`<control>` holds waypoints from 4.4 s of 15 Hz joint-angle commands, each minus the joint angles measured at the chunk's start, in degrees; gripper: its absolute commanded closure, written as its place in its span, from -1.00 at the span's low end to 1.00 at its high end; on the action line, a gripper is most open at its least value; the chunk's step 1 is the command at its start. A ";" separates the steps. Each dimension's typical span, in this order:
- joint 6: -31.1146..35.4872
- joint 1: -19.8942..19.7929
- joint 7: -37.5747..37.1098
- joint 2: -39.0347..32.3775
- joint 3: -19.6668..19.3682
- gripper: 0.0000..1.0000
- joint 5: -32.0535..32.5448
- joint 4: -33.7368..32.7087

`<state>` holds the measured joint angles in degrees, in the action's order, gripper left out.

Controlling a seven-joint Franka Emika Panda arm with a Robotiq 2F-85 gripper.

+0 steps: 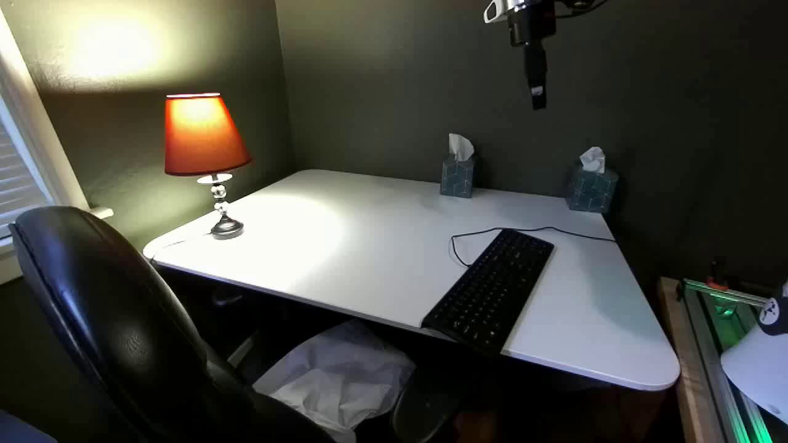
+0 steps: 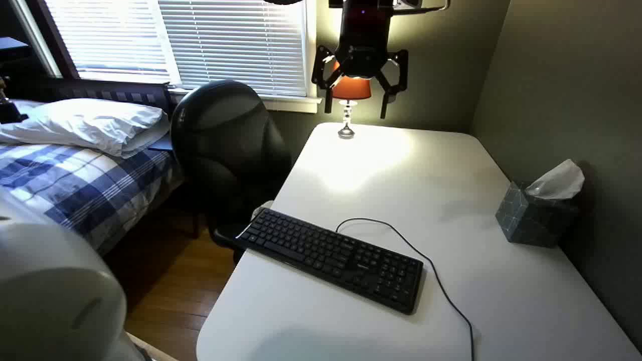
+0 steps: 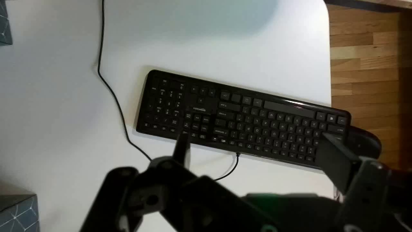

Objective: Press a button on the keyboard

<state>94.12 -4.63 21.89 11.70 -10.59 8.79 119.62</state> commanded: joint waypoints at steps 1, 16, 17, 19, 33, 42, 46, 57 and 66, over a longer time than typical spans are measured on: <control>-0.10 -0.50 0.08 -0.05 0.47 -1.00 -0.10 -0.10; 18.95 -3.47 0.42 -6.67 -0.70 -1.00 0.08 9.46; 21.91 -3.86 1.19 -7.05 -0.88 -1.00 -0.25 10.91; 26.31 -4.67 2.73 -8.29 -1.34 -1.00 -0.78 13.12; 29.58 -10.35 4.33 -21.87 -2.29 -1.00 -5.35 13.92; 35.07 -12.88 6.20 -26.55 -1.47 0.62 -9.16 13.58; 35.24 -13.20 6.09 -27.92 -1.33 1.00 -9.20 13.20; 37.03 -13.97 4.89 -30.73 -1.24 1.00 -8.70 12.30; 37.38 -14.84 4.99 -32.81 -0.54 1.00 -10.11 10.64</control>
<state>130.18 -18.29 26.86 -19.66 -12.21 0.20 131.11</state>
